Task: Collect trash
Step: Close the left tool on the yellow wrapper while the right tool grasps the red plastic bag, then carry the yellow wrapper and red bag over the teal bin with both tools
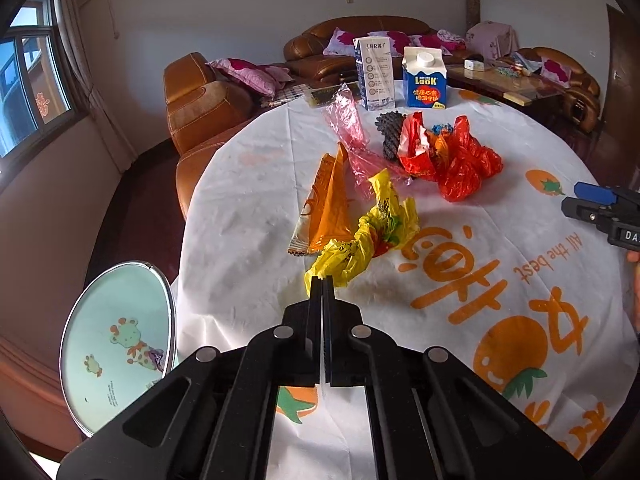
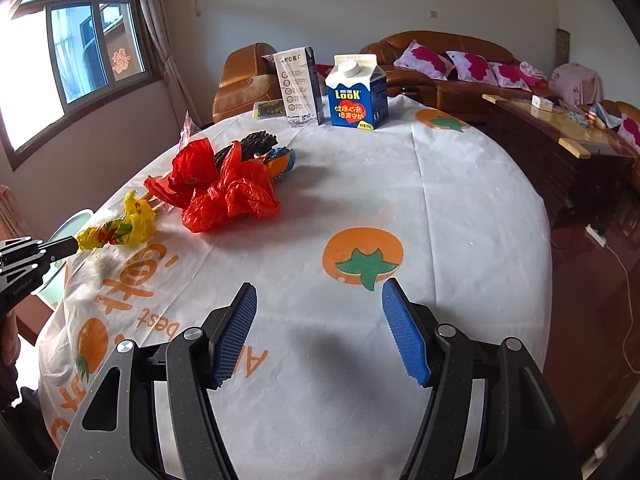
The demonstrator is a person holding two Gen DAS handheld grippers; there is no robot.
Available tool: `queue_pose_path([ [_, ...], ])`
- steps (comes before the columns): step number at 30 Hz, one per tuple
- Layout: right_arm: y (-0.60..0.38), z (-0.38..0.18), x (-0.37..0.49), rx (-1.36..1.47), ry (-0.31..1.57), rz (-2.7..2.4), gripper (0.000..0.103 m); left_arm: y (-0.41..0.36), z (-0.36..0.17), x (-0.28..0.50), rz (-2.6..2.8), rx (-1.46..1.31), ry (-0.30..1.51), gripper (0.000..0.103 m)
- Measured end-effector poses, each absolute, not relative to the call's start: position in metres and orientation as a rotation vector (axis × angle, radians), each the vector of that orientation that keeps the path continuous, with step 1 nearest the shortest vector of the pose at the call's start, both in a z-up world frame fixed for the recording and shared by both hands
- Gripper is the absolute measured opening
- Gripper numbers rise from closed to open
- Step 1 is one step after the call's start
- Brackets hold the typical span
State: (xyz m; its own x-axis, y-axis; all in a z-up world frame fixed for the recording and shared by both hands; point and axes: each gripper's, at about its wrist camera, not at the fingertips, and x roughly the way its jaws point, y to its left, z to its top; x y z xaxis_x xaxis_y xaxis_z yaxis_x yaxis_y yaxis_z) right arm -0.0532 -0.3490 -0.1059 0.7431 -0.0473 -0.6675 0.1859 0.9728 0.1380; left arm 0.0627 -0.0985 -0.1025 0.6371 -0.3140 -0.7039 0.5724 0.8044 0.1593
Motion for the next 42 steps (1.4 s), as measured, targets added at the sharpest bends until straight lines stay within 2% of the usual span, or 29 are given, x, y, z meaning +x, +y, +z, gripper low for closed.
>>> queue_pose_path([
  [9, -0.349, -0.105, -0.053, 0.201, 0.72, -0.125, 0.065, -0.09, -0.1, 0.064, -0.5, 0.378, 0.711, 0.0],
  [21, -0.345, -0.09, -0.044, 0.202, 0.688, -0.109, 0.065, -0.062, -0.058, 0.061, -0.465, 0.315, 0.618, 0.0],
  [32, -0.331, -0.069, 0.024, 0.171, 0.68, -0.072, 0.065, -0.031, -0.056, 0.076, -0.403, 0.276, 0.615, 0.0],
  [36, -0.324, -0.079, 0.056, 0.155, 0.761, -0.032, 0.064, -0.021, -0.056, 0.079, -0.394, 0.264, 0.617, 0.0],
  [37, -0.325, -0.084, 0.06, 0.167, 0.781, -0.018, 0.062, -0.019, -0.056, 0.079, -0.394, 0.262, 0.618, 0.0],
  [39, -0.325, -0.096, 0.068, 0.199, 0.841, 0.032, 0.032, -0.015, -0.056, 0.08, -0.39, 0.258, 0.619, 0.0],
  [40, -0.324, -0.099, 0.068, 0.206, 0.853, 0.051, 0.029, -0.013, -0.056, 0.08, -0.387, 0.256, 0.619, 0.0],
  [42, -0.321, -0.096, 0.061, 0.195, 0.846, 0.065, 0.012, -0.009, -0.055, 0.082, -0.378, 0.25, 0.62, 0.0],
])
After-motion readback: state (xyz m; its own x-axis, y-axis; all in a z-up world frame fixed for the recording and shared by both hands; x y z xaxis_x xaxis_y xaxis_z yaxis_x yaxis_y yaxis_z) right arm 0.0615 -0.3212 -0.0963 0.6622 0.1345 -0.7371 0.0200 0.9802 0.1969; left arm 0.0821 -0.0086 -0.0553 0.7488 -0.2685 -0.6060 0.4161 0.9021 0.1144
